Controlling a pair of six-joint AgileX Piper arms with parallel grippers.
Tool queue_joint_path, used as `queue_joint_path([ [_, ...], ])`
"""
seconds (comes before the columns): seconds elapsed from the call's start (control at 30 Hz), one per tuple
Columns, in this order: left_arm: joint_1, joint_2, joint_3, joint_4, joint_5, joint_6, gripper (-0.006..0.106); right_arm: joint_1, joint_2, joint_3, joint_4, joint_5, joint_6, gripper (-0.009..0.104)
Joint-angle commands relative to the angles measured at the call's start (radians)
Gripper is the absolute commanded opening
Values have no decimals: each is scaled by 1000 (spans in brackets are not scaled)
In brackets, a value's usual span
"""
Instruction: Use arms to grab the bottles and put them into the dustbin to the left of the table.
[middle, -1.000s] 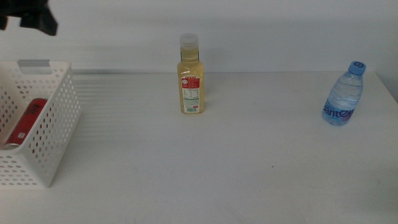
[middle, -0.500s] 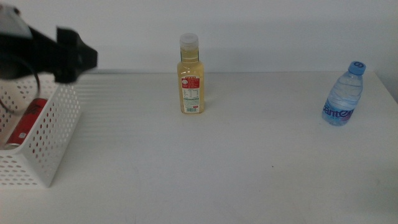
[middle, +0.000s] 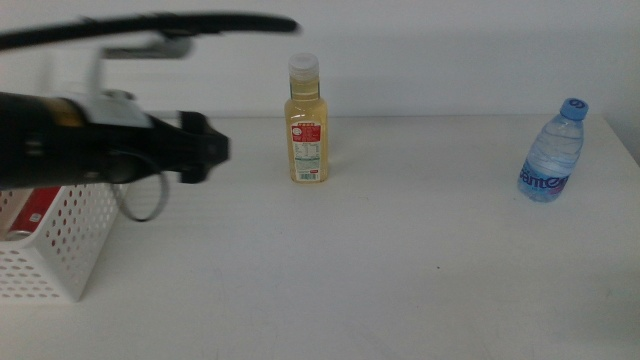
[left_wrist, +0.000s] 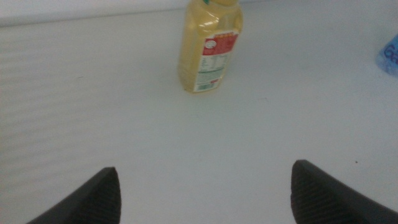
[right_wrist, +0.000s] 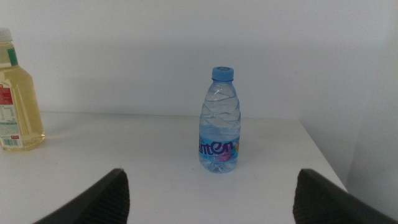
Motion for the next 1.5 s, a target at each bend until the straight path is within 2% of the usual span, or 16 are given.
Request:
queue_joint_path([
  [0.0, -29, 32, -28, -37, -129, 32, 90, -5, -28, -7, 0, -75, -8, 72],
  [0.37, -169, 342, -28, -37, -542, -14, 90, -5, -28, -7, 0, -75, -8, 72],
  [0.83, -188, 637, -34, -42, -1080, 29, 90, -5, -28, -7, 0, -75, -8, 72],
  [1.0, -185, 710, -86, -92, -1124, 46, 90, -5, -28, -7, 0, -75, -8, 72],
  [1.23, -185, 783, -177, -176, -1126, 169, 90, -5, -28, -7, 0, -75, -8, 72],
  [1.47, -173, 841, -261, -202, -1122, 193, 90, -5, -28, -7, 0, -75, -8, 72],
])
